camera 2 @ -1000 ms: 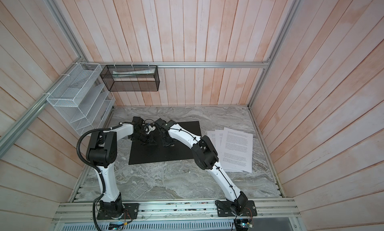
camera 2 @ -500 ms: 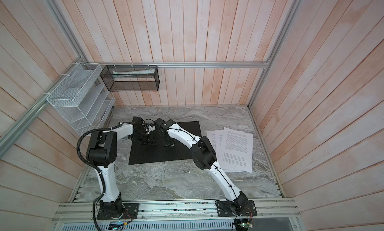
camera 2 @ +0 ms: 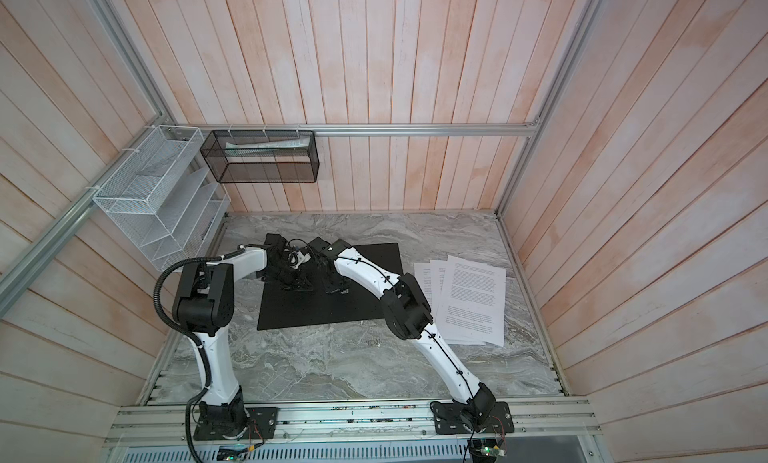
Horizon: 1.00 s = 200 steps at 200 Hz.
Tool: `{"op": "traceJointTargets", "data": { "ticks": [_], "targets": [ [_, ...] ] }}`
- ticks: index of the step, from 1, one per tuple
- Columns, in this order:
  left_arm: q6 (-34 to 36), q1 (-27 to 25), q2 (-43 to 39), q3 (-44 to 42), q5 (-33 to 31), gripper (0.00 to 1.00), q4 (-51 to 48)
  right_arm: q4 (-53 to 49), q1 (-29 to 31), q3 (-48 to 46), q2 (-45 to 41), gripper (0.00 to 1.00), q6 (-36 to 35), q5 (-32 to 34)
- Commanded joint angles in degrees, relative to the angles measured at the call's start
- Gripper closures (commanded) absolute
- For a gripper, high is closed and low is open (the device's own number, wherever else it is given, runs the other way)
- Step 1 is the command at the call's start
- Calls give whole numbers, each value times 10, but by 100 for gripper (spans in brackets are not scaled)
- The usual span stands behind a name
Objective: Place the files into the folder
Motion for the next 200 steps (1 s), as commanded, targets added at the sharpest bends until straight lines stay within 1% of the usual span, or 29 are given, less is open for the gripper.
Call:
{"op": "traceJointTargets", "data": {
  "ticks": [1, 42, 119, 126, 151, 200],
  "targets": [
    [10, 7, 35, -9, -67, 81, -27, -37, -16, -24, 77, 92, 6, 32],
    [12, 7, 37, -7, -67, 81, -28, -41, -17, 0, 71, 92, 2, 49],
    [10, 7, 40, -3, -68, 81, -32, -29, -15, 36, 53, 91, -11, 38],
    [10, 7, 40, -3, -68, 81, -33, -29, -15, 39, 34, 91, -14, 38],
    [10, 7, 41, -2, -69, 81, -33, -34, -15, 48, 34, 91, -15, 36],
    [9, 7, 41, -2, -69, 81, -33, -45, 0, 43, 22, 91, -13, 29]
  ]
}}
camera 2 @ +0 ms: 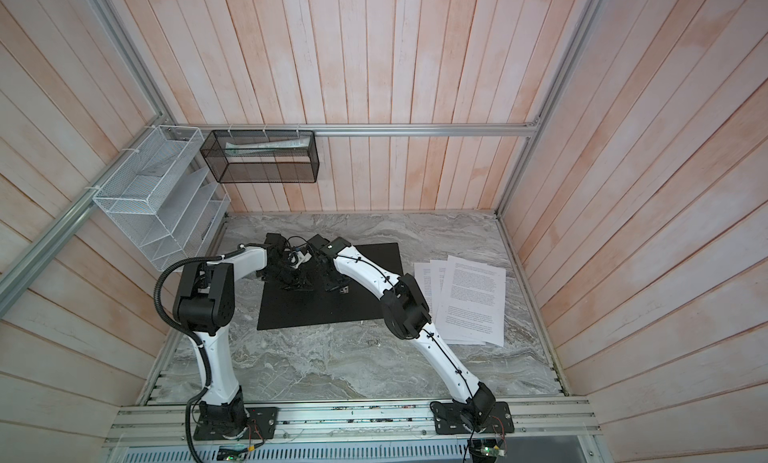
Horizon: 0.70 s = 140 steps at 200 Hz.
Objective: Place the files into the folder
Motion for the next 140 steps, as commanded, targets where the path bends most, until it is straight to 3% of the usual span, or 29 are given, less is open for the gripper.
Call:
{"op": "traceJointTargets", "data": {
  "ticks": [1, 140],
  "targets": [
    [9, 7, 37, -9, -69, 81, -25, -33, 1, 2, 11, 91, -6, 18],
    [8, 7, 37, -9, -70, 81, -24, -43, 21, -23, -2, 92, 14, 24]
  ]
}}
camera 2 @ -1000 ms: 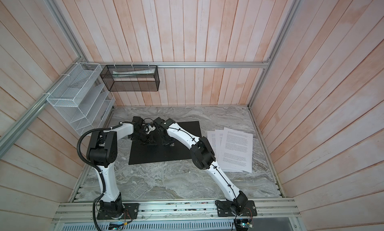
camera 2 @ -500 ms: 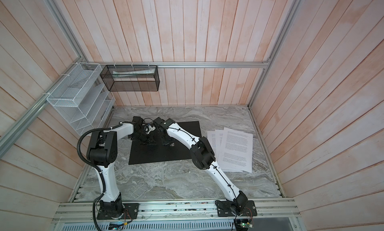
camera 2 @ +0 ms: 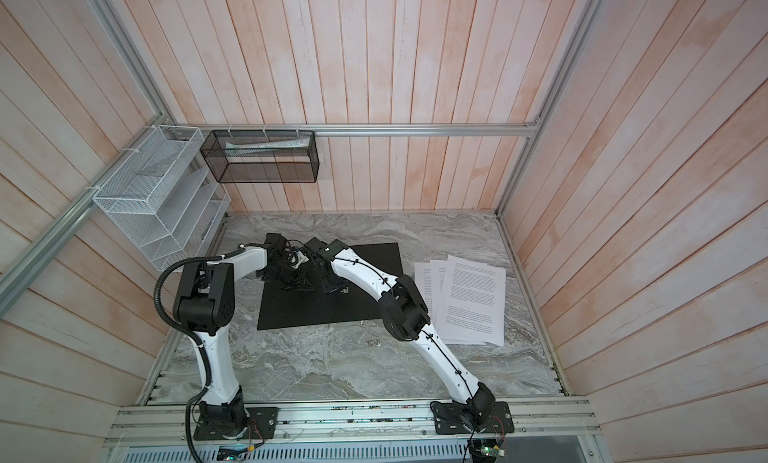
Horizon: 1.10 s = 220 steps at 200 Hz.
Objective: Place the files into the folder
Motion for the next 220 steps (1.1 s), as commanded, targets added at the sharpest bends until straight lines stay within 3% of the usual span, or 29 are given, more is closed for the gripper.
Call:
{"op": "traceJointTargets", "data": {
  "ticks": [1, 85, 153, 220],
  "targets": [
    [8, 7, 37, -10, -70, 81, -23, -41, 7, -13, -1, 92, 11, 5],
    [6, 7, 37, -8, -72, 81, -22, -45, 16, -16, -22, 91, 10, 27],
    [6, 7, 37, -7, -72, 81, -22, -41, 26, 43, -36, 88, -1, 121],
    [7, 7, 40, -4, -72, 81, -24, -12, 23, 0, -54, 92, 14, 53]
  ]
}}
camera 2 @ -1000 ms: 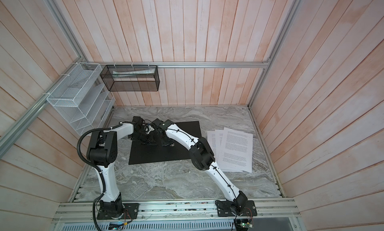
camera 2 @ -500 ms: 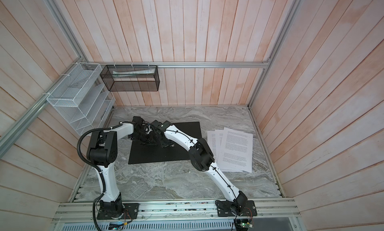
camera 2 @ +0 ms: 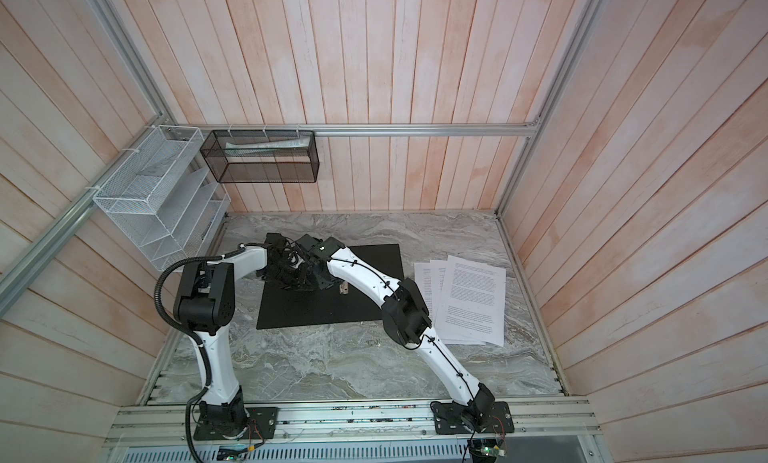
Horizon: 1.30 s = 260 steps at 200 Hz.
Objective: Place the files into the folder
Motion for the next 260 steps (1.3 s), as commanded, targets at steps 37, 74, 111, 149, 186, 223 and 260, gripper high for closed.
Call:
{"op": "traceJointTargets", "data": {
  "ticks": [37, 74, 111, 149, 186, 223, 260],
  "targets": [
    [7, 7, 37, -9, -71, 81, -18, 6, -9, -26, 5, 92, 12, -57],
    [8, 7, 37, -9, -71, 81, -18, 16, -18, -51, 5, 92, 19, -81],
    [9, 7, 38, -8, -70, 80, -19, 20, -21, -73, 9, 92, 22, -88],
    [9, 7, 37, -9, -70, 80, -18, 30, -21, -76, 9, 91, 22, -96],
    [9, 7, 37, -9, -70, 80, -18, 35, -25, -77, 14, 91, 21, -104],
    [9, 7, 38, -9, -70, 80, -18, 38, -27, -84, 19, 91, 20, -108],
    [9, 7, 37, -9, -70, 80, -18, 39, -29, -93, 23, 91, 19, -105]
  ]
}}
